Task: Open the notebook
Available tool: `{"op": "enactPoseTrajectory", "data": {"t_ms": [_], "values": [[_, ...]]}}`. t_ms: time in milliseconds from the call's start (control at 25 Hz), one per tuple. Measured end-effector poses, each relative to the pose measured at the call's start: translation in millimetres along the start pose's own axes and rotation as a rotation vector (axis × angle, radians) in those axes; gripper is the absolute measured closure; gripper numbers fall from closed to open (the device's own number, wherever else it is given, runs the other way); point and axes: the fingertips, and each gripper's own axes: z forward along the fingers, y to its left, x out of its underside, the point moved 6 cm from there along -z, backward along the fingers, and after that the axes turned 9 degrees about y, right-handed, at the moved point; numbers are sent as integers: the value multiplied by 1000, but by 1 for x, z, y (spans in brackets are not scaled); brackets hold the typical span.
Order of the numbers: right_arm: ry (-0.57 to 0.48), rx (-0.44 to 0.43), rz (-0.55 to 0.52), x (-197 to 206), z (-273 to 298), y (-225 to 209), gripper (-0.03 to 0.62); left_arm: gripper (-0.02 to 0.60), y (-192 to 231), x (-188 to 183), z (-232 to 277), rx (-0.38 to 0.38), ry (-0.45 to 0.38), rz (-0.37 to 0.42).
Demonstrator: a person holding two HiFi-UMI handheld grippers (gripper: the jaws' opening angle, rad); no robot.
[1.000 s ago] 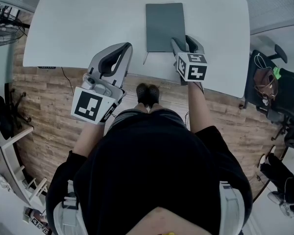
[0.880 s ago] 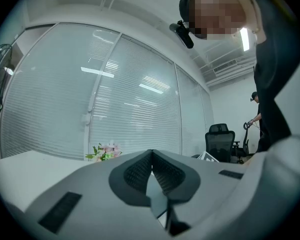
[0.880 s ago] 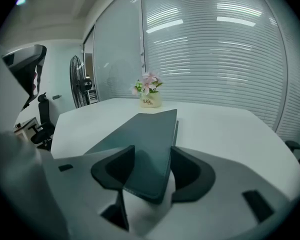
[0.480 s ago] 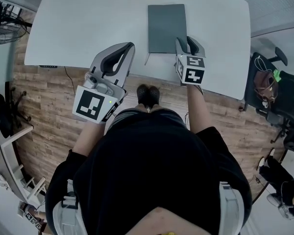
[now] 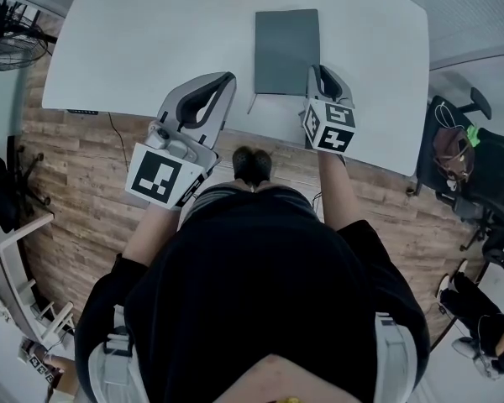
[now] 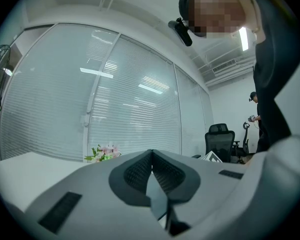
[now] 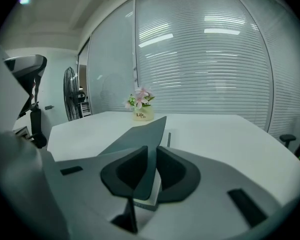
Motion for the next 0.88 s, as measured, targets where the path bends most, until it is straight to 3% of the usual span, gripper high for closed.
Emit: {"op": "enactPoseTrajectory", "data": {"t_ms": [600, 880], "values": [[-126, -101, -13, -32, -12, 26, 557, 571, 4, -6, 0, -43, -23, 4], [-178, -133, -51, -45, -22, 37, 563, 571, 8, 1, -10, -55, 5, 12]]}}
